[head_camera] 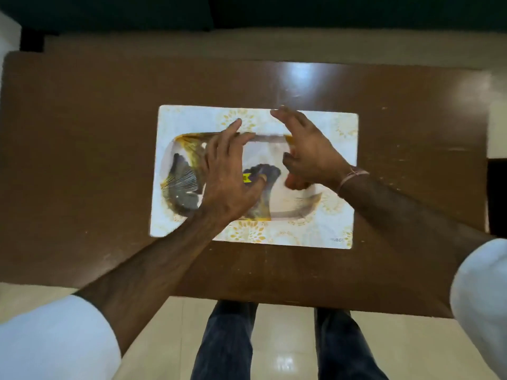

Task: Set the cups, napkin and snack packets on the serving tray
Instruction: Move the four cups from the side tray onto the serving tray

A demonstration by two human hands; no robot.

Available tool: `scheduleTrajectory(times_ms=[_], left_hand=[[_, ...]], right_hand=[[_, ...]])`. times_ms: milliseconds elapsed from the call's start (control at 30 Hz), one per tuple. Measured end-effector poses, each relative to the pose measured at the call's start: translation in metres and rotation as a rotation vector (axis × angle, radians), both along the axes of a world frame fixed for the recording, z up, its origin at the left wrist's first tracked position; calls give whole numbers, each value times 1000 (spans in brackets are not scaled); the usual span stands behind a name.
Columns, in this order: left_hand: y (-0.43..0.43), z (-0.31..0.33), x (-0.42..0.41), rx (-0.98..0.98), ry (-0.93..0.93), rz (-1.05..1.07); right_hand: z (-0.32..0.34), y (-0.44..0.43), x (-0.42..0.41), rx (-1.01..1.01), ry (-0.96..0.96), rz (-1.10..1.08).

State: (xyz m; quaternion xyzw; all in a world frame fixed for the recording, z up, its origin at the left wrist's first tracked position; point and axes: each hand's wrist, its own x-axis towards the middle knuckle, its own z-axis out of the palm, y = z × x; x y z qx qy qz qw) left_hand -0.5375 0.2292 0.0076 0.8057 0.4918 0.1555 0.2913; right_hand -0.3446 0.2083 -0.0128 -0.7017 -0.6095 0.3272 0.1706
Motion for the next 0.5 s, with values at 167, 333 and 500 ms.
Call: scheduleTrajectory(times_ms=[167,333,500], left_hand=[[-30,0,109,-53,27,-183],[-78,-7,222,-224,60,-330],[-146,-15,330,-383,25,-475]], right_hand=[[14,-60,85,-2,-74,-144],[23,-136,178,-37,-94,-309],[27,-219,267,-105,-158,-505]])
